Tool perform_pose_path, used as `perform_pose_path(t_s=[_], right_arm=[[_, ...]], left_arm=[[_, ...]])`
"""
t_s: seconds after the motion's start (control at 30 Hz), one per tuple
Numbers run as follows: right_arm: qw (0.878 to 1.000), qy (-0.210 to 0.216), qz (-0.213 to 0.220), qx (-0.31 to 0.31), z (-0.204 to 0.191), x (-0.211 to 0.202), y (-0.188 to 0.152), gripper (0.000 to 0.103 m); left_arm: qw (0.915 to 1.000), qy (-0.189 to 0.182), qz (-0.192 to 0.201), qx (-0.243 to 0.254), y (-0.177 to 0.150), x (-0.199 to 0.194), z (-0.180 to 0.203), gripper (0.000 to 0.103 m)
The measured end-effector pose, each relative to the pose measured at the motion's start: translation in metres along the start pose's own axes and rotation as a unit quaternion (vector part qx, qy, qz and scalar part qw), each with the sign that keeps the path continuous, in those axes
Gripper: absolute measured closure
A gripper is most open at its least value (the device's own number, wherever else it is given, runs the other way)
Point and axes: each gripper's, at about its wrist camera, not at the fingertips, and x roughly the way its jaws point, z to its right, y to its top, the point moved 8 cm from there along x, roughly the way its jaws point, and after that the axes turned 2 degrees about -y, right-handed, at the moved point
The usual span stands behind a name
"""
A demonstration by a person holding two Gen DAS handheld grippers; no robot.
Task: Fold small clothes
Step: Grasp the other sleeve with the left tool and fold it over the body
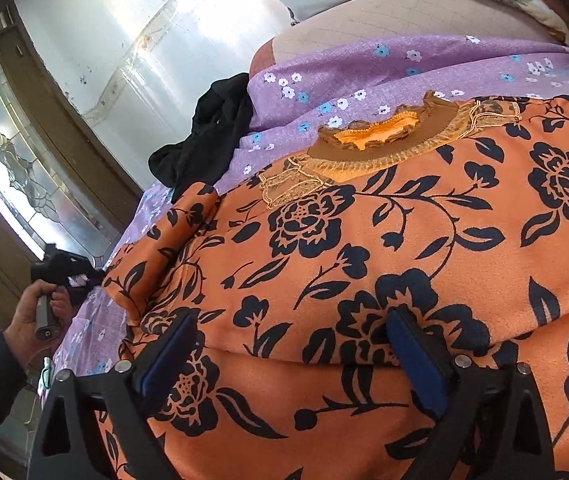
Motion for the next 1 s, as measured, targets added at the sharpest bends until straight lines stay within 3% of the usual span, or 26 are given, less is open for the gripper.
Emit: perform_pose_path(t_s=[0.1,0.17,0.23,0.3,0.4,0.47,0.5,0.53,0.57,0.6,0.63,0.7,0.77,0.83,1.0], right_arm=[[1.0,0.002,0.0,0.002,0.0,-0.001,0.0,0.005],[1.0,0.007,-0.001,0.008,0.002,-0.002,0.001,0.005],[1.0,0.011,-0.002,0.012,0.002,-0.003,0.002,0.006],[1.0,0.016,-0.006,0.023,0.004,-0.005,0.005,0.006],[0.998,0.016,-0.025,0.059,0.007,-0.017,0.012,0.006],[0.994,0.035,-0.015,0.102,0.013,-0.042,0.016,0.006],[0.993,0.035,-0.006,0.116,0.02,-0.057,0.017,0.006],[0.991,0.029,0.002,0.131,0.029,-0.073,0.016,0.006],[0.988,0.022,0.011,0.15,0.042,-0.092,0.012,0.006],[0.986,0.012,0.014,0.165,0.054,-0.106,0.007,0.006],[0.984,0.003,0.012,0.178,0.067,-0.121,0.0,0.006],[0.978,-0.018,0.017,0.205,0.095,-0.153,-0.014,0.006],[0.974,-0.03,0.023,0.222,0.114,-0.174,-0.019,0.006],[0.971,-0.034,0.035,0.234,0.13,-0.189,-0.01,0.005],[0.963,0.02,0.036,0.265,0.138,-0.172,0.044,0.005]], left_arm=[[0.9919,-0.031,0.062,0.106,-0.003,-0.058,0.074,0.098],[0.9747,-0.077,0.102,0.183,-0.022,-0.11,0.138,0.098],[0.9497,-0.125,0.126,0.258,-0.055,-0.159,0.204,0.098],[0.9184,-0.182,0.13,0.327,-0.102,-0.199,0.273,0.098],[0.8858,-0.24,0.096,0.385,-0.177,-0.221,0.34,0.097],[0.867,-0.258,0.051,0.423,-0.235,-0.21,0.372,0.094],[0.8586,-0.258,0.027,0.442,-0.26,-0.198,0.381,0.086],[0.8487,-0.249,-0.002,0.467,-0.289,-0.182,0.386,0.06],[0.8397,-0.236,-0.033,0.488,-0.314,-0.164,0.386,0.043],[0.8328,-0.211,-0.068,0.507,-0.337,-0.138,0.378,0.019],[0.8319,-0.19,-0.083,0.515,-0.352,-0.125,0.37,0.019],[0.8422,-0.128,-0.11,0.512,-0.362,-0.091,0.329,0.019],[0.8572,-0.125,-0.113,0.487,-0.355,-0.089,0.299,0.019],[0.8761,-0.135,-0.091,0.454,-0.336,-0.1,0.274,0.019],[0.9207,-0.071,-0.01,0.384,-0.266,-0.101,0.202,0.019]])
